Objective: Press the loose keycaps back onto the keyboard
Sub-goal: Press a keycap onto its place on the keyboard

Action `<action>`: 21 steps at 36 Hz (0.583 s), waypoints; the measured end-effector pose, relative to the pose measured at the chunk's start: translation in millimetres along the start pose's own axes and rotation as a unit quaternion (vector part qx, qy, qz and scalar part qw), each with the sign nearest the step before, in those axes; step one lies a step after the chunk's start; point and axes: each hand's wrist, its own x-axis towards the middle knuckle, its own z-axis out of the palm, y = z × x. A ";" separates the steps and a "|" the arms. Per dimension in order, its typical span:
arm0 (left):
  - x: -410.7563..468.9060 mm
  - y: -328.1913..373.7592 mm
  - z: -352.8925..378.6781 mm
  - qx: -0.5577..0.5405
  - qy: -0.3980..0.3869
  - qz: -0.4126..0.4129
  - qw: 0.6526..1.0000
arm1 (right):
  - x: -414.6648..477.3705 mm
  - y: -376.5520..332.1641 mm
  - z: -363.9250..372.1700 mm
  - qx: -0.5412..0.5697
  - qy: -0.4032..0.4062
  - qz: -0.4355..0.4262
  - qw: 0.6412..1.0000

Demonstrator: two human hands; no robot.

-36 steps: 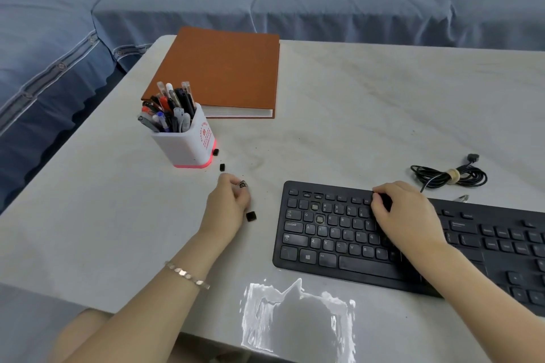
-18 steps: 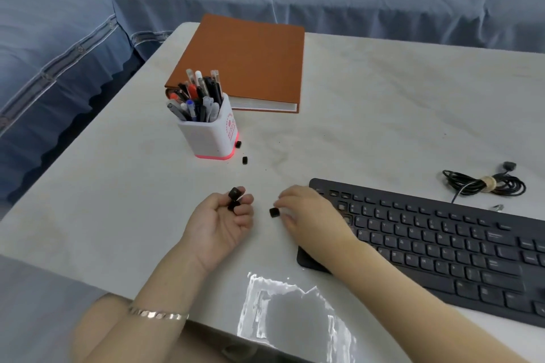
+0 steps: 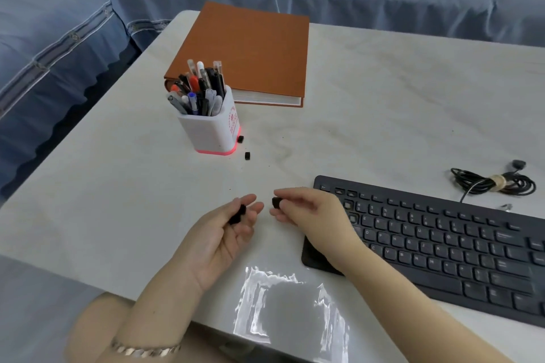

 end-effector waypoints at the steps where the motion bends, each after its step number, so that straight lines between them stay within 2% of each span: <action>1: -1.0 -3.1 0.4 0.009 -0.004 0.001 1.000 | -5.5 -3.2 -1.5 0.086 -0.003 0.024 0.996; 4: -4.8 -11.6 4.5 0.028 -0.012 0.003 1.000 | -22.2 -15.0 -7.2 0.280 -0.017 0.079 0.957; 7: -9.8 -18.4 11.1 0.045 -0.017 0.003 0.999 | -36.1 -22.0 -15.3 0.350 -0.016 0.093 0.932; 15: -21.1 -37.0 26.0 0.173 0.001 -0.008 0.985 | -59.5 -29.6 -39.1 0.393 0.021 0.088 0.915; 21: -25.0 -49.5 35.5 0.190 -0.006 -0.006 0.982 | -72.0 -25.7 -54.9 0.377 0.040 0.072 0.923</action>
